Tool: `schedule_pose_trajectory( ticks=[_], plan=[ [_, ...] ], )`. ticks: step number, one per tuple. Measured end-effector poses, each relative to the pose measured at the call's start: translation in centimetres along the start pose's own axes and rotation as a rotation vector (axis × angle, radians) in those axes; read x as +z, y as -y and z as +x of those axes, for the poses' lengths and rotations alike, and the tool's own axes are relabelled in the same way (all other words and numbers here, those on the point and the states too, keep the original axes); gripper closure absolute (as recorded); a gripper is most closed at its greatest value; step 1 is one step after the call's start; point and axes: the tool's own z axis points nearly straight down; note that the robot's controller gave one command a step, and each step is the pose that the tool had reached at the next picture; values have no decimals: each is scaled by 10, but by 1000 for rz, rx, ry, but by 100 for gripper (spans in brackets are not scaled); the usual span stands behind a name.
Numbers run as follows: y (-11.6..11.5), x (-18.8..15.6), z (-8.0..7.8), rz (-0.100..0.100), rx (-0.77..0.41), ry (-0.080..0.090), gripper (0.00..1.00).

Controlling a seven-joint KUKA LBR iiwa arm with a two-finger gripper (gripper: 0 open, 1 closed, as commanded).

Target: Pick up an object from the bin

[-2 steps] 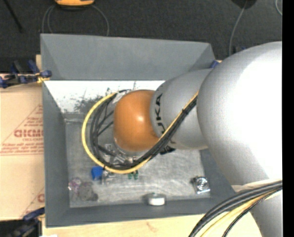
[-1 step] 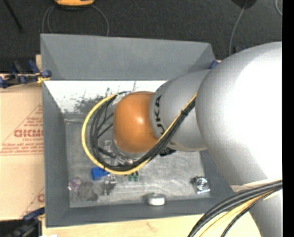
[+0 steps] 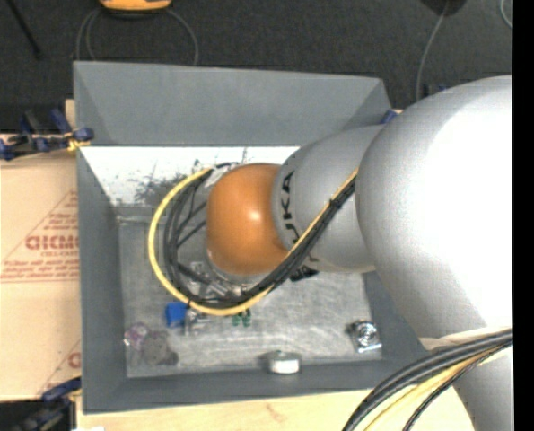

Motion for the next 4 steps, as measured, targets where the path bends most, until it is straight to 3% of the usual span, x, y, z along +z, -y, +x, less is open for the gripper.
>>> schedule_pose_trajectory(
  ticks=[1,2,3,4],
  plan=[
    [22,-110,-8,6,-1,-8,100],
    [29,-148,-11,7,-30,-9,100],
    [29,-145,-10,7,-29,-14,0],
    [27,3,24,5,-256,-8,0]
  ],
)
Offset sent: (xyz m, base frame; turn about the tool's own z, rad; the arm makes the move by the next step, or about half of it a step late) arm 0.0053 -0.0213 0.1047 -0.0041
